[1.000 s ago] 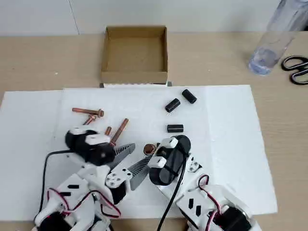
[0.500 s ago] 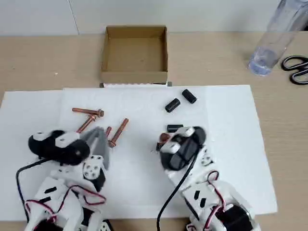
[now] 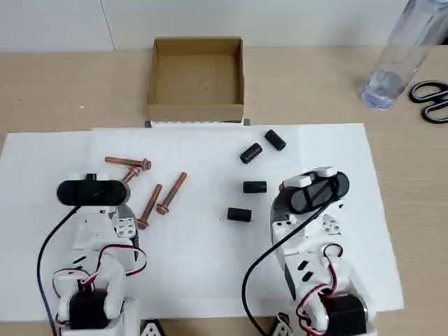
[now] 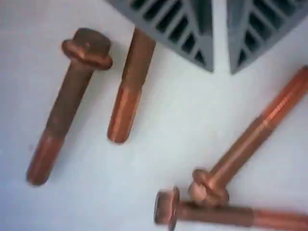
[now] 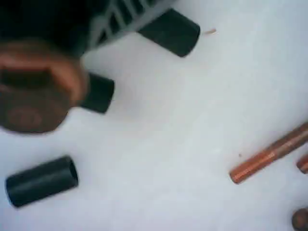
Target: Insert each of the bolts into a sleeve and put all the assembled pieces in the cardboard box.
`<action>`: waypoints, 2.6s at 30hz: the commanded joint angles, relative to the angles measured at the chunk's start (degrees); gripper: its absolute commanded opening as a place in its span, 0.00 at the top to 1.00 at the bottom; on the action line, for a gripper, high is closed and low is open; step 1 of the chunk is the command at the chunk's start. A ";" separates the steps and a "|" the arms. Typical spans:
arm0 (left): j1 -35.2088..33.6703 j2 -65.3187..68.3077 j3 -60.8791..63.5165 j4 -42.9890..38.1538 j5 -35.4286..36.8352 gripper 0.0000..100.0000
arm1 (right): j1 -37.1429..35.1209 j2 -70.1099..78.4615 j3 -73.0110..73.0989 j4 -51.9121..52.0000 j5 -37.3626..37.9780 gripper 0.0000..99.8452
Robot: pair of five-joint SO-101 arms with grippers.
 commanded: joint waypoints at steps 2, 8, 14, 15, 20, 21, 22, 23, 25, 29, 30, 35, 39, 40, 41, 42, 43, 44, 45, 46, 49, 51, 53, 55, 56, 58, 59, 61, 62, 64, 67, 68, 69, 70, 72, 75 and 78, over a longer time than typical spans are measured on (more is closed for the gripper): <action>-0.18 -0.62 3.56 -2.29 -0.26 0.99 | 0.66 -0.31 -0.62 -0.48 -1.05 1.00; -0.18 -0.62 6.46 -2.55 -0.09 0.99 | 0.48 -0.22 -0.88 -0.48 -1.23 1.00; -0.18 -0.62 6.46 -2.55 0.00 0.99 | 0.40 1.36 -4.84 -4.53 -1.14 1.00; -0.18 -0.62 6.46 -2.55 0.00 0.99 | 0.40 3.21 -6.07 -5.41 -1.14 1.00; -0.18 -0.62 6.37 -2.55 0.00 0.99 | 0.40 22.11 -18.99 -9.80 -1.85 1.00; -0.18 -0.62 6.37 -2.55 0.00 0.99 | 0.40 26.51 -22.68 -11.03 -2.64 1.00; -0.18 -0.62 6.37 -2.55 0.00 0.99 | 0.40 30.64 -26.20 -12.09 -3.52 1.00; -0.18 -0.62 6.37 -2.55 0.00 0.99 | 0.40 34.77 -29.54 -12.79 -4.13 1.00; -0.18 -0.62 6.37 -2.55 0.00 0.99 | 0.40 41.98 -34.81 -14.20 -4.84 1.00; -0.18 -0.62 6.37 -2.55 0.00 0.99 | 0.22 53.93 -41.67 -17.98 -4.57 1.00; -0.18 -0.62 6.37 -2.55 0.00 0.99 | 0.22 56.48 -43.25 -18.77 -4.48 1.00; -0.18 -0.62 6.37 -2.55 0.00 0.99 | 0.22 69.23 -51.87 -20.88 -4.40 1.00; -0.18 -0.62 6.37 -2.55 0.00 0.99 | -1.01 80.40 -61.80 -20.79 -4.40 1.00; -0.18 -0.62 6.37 -2.55 0.00 0.99 | -1.19 83.30 -64.79 -20.88 -4.40 1.00; -0.18 -0.62 6.37 -2.55 0.00 0.99 | -1.71 86.29 -67.78 -20.88 -4.40 1.00; -0.18 -0.62 6.37 -2.55 0.00 0.99 | -2.07 89.01 -71.12 -20.88 -4.40 1.00; -0.18 -0.62 6.29 -2.55 0.00 0.99 | -2.42 91.74 -74.37 -20.88 -4.40 1.00; -0.18 -0.62 6.29 -2.55 0.00 0.99 | -2.68 94.37 -77.80 -20.88 -4.40 1.00; -0.18 -0.62 6.29 -2.55 0.00 0.99 | -3.12 96.92 -81.23 -20.88 -4.40 1.00; -0.18 -0.62 6.29 -2.55 0.00 0.99 | -3.30 99.38 -84.48 -20.88 -4.40 1.00; -0.18 -0.62 6.29 -2.55 0.00 0.99 | -4.09 106.95 -93.36 -20.88 -4.31 1.00; -0.18 -0.62 6.29 -2.55 0.00 0.99 | -4.44 111.87 -98.55 -20.79 -4.31 1.00; -0.26 -0.62 6.29 -2.55 0.00 0.99 | -4.88 116.70 -102.95 -20.88 -3.60 1.00; -0.26 -0.62 6.29 -2.55 0.00 0.99 | -5.41 121.10 -107.25 -20.88 -2.55 1.00; -0.26 -0.62 6.29 -2.55 0.00 0.99 | -5.76 123.12 -109.45 -20.88 -2.29 1.00; -0.35 -0.62 6.29 -2.55 0.00 0.99 | -5.93 126.99 -113.58 -20.88 -2.29 1.00; -0.35 -0.62 6.29 -2.55 0.00 0.99 | -6.02 129.01 -115.78 -20.88 -2.29 1.00; -0.35 -0.62 6.29 -2.55 0.00 0.99 | -5.93 133.23 -120.26 -20.88 -2.29 1.00; -0.35 -0.62 6.29 -2.55 0.00 0.99 | -5.76 135.34 -122.37 -20.88 -2.29 1.00; -0.26 -0.62 6.29 -2.55 0.00 0.99 | -5.58 139.74 -126.51 -20.88 -2.29 1.00; -0.26 -0.62 6.29 -2.55 0.00 0.99 | -5.58 146.15 -131.78 -20.79 -2.29 1.00; -0.26 -0.62 6.29 -2.55 0.00 0.99 | -5.58 148.26 -133.54 -20.79 -2.29 1.00; -0.26 -0.62 6.29 -2.55 0.00 0.99 | -5.58 150.20 -135.12 -20.79 -2.29 1.00; -0.26 -0.62 6.29 -2.55 0.00 0.99 | -5.58 151.96 -136.62 -20.44 -2.29 1.00; -0.26 -0.62 6.29 -2.55 0.00 0.99 | -5.58 154.86 -138.73 -19.82 -2.29 1.00; -0.26 -0.62 6.29 -2.55 0.00 0.99 | -5.58 158.11 -141.80 -16.66 -2.29 1.00; -0.26 -0.62 6.29 -2.55 0.00 0.99 | -5.58 160.04 -144.18 -13.32 -2.20 0.99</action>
